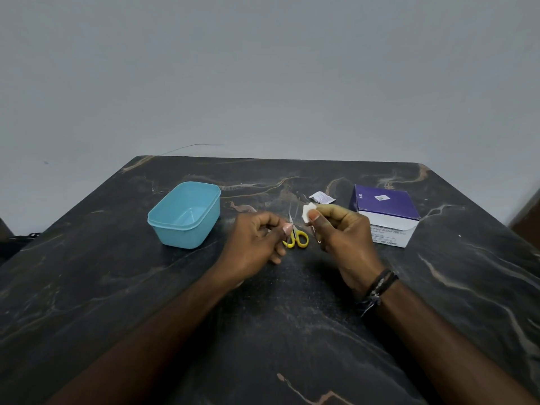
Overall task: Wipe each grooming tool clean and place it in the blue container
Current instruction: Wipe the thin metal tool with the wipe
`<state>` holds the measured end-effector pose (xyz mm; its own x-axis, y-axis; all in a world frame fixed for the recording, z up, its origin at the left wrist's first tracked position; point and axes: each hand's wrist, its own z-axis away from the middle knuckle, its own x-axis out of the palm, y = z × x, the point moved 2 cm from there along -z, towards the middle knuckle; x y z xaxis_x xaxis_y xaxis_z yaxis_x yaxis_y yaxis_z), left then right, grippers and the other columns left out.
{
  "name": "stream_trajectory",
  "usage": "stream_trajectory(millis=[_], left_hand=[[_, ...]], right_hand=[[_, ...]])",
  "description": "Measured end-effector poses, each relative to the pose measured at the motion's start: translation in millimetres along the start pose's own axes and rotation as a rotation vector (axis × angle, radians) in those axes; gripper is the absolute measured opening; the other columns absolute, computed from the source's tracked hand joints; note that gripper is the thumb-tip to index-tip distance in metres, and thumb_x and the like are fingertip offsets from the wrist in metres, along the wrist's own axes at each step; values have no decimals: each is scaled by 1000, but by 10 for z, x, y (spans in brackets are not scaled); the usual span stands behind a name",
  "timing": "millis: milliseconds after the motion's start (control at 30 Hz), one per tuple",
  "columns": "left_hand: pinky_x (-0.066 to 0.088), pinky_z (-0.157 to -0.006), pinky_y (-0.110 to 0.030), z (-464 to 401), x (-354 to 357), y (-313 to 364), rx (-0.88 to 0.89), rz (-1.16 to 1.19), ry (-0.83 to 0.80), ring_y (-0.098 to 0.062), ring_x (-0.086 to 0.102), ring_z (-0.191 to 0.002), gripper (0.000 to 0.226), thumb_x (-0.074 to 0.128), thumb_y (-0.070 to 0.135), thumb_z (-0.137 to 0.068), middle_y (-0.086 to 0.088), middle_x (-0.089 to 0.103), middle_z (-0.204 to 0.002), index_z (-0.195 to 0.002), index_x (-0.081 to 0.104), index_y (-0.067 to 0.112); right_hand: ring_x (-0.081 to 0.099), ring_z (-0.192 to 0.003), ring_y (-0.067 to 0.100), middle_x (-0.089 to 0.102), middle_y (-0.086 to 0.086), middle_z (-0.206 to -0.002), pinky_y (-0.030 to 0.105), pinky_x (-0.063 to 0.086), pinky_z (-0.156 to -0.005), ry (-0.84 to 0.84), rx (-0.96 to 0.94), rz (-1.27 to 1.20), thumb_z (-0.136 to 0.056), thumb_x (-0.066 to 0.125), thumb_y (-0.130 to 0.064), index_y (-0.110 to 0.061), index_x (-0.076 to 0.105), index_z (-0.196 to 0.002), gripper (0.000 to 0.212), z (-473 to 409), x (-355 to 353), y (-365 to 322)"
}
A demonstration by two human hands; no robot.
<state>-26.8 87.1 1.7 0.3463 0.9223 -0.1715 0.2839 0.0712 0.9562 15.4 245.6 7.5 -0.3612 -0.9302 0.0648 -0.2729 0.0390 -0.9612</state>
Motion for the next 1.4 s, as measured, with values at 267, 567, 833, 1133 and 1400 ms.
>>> stream_trajectory(millis=[267, 567, 833, 1133, 1400], left_hand=[[56, -50, -34, 48, 1, 1, 72, -87, 46, -18, 65, -55, 9, 68, 19, -89, -4, 68, -65, -90, 69, 10], [59, -58, -41, 109, 23, 41, 213, -264, 117, -14, 69, -55, 7, 71, 21, -87, -2, 71, -66, -87, 72, 14], [58, -53, -37, 150, 78, 75, 242, -293, 147, -8, 67, -51, 9, 72, 20, -86, -2, 72, -66, -85, 73, 11], [57, -53, -38, 142, 87, 53, 254, -294, 134, -11, 67, -51, 8, 72, 20, -85, -3, 71, -63, -84, 73, 12], [54, -50, -28, 156, 98, 50, 287, -330, 135, -11, 64, -47, 4, 74, 15, -83, 6, 67, -55, -80, 73, 18]], right_hand=[[39, -45, 1, 58, -10, -53, 15, 32, -43, -61, 20, 31, -92, 63, -14, -7, 73, -95, 12, 44, 42, 9], [49, -43, -3, 59, -14, -48, 8, 37, -47, -37, -68, 93, -91, 63, -7, 3, 72, -94, 14, 80, 66, -31], [55, -52, -5, 65, -16, -57, 9, 41, -51, 71, -112, 93, -90, 65, -9, -8, 74, -85, 10, 56, 57, -13], [63, -68, 8, 74, 5, -75, 26, 53, -64, -11, -139, 212, -89, 68, -12, -17, 76, -83, 11, 53, 85, 52], [57, -60, 7, 68, 7, -66, 22, 48, -58, -40, -95, 244, -89, 65, -6, -7, 72, -75, 16, 54, 96, 49]])
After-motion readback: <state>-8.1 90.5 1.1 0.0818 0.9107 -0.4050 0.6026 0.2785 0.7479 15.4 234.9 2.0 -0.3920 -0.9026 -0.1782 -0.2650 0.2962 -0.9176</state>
